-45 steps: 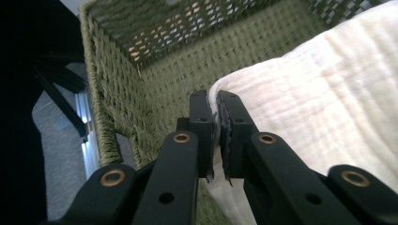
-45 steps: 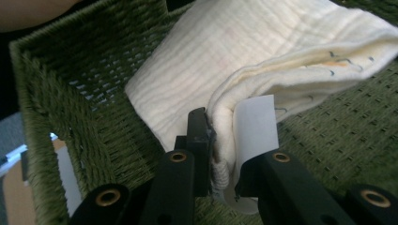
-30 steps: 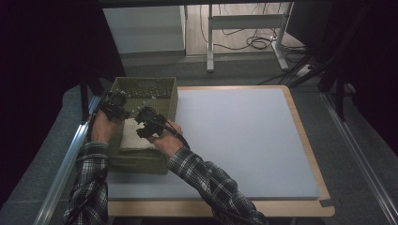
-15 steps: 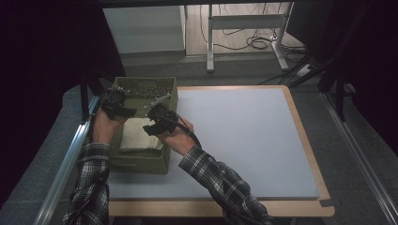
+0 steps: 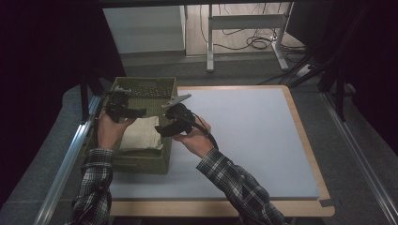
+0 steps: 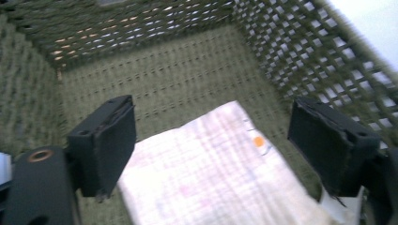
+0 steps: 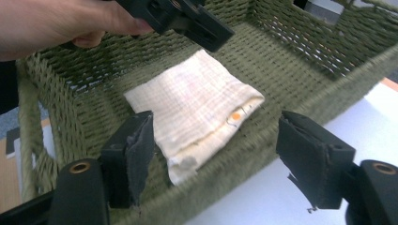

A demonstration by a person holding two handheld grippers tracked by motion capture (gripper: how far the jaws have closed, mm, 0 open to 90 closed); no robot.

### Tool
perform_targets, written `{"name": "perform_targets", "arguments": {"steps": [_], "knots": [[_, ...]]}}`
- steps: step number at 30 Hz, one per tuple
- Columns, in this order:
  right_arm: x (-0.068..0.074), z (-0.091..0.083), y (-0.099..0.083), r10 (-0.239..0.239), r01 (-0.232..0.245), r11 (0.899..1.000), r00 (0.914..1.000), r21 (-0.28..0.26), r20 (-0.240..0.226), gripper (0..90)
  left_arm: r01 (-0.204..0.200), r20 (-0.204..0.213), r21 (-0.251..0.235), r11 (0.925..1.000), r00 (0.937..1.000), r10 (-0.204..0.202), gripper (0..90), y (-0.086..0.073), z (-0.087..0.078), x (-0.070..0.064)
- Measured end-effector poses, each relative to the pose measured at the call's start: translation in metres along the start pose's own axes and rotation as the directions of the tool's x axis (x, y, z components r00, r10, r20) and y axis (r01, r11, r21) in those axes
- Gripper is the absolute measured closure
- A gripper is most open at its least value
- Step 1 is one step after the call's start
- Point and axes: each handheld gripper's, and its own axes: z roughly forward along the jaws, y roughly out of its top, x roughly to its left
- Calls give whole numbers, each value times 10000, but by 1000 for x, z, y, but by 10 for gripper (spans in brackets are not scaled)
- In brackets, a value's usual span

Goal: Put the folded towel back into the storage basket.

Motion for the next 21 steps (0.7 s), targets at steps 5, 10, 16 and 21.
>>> {"name": "perform_targets", "arguments": {"steps": [5, 10, 16, 21], "knots": [[-8, -14, -13, -24, 24, 10000, 10000, 54, 51, 246, 149, 579, -392, 9991, 9982, -126, 96, 0, -5, -13], [-18, -29, -28, 13, -13, 10000, 10000, -4, 46, 210, -249, 962, -694, 9973, 9949, 316, 54, 0, -12, -35], [-32, -47, -46, 151, -150, 9999, 9998, -57, 109, 169, -418, 1327, -1073, 9933, 9896, 560, 30, -2, -16, -62], [-44, -63, -63, 304, -303, 9995, 9991, -34, 297, 143, -731, 1491, -1372, 9878, 9844, 935, 18, -3, -16, -90]]}}
